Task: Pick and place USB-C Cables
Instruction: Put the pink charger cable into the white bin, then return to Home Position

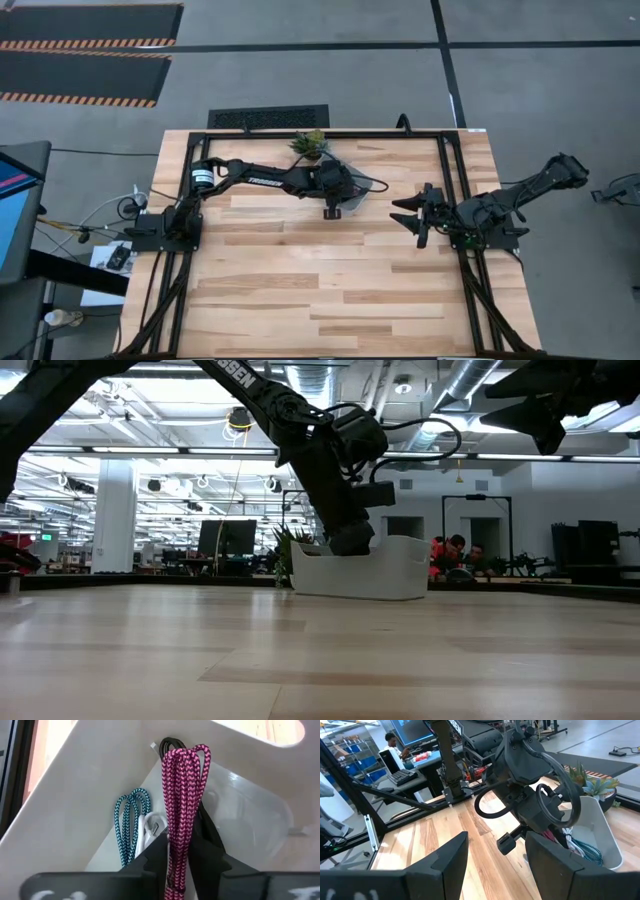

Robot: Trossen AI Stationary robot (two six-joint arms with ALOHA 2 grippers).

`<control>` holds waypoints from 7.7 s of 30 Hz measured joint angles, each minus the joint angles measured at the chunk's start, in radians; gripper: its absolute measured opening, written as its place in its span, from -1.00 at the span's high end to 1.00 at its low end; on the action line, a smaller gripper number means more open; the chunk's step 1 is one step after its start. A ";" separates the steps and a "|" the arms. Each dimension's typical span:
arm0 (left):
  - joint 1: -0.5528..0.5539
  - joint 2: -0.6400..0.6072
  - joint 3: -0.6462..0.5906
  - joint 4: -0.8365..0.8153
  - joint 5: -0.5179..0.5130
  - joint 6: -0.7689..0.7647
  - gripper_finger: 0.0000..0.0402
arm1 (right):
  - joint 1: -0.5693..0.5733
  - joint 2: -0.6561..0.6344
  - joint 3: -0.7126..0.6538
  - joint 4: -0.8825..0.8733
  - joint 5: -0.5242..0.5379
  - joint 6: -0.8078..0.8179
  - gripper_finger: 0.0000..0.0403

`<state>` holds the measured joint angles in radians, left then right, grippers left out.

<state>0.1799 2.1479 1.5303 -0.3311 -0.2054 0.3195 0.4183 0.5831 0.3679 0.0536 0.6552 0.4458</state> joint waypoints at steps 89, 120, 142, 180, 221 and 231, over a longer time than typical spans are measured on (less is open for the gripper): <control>0.044 -1.644 -1.320 0.434 0.282 -0.474 -0.42 | -0.361 -0.230 -0.253 0.415 -0.103 -0.261 -0.10; -0.056 -1.651 -1.320 0.323 0.138 -0.497 -0.42 | -0.360 -0.229 -0.284 0.028 -0.106 -0.078 -0.10; -0.056 -1.651 -1.320 -0.050 0.138 -0.499 -0.42 | -0.360 -0.229 -0.284 0.025 -0.106 -0.079 -0.10; -0.056 -1.651 -1.319 -0.068 0.138 -0.500 -0.42 | -0.360 -0.229 -0.284 0.025 -0.106 -0.079 -0.10; -0.056 -1.651 -1.319 -0.068 0.138 -0.500 -0.42 | -0.360 -0.229 -0.284 0.025 -0.106 -0.079 -0.10; -0.056 -1.651 -1.319 -0.068 0.138 -0.500 -0.42 | -0.360 -0.229 -0.284 0.025 -0.106 -0.079 -0.10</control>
<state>0.1242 0.4969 0.2111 -0.3988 -0.0677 -0.1802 0.0579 0.3539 0.0841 0.0788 0.5495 0.3669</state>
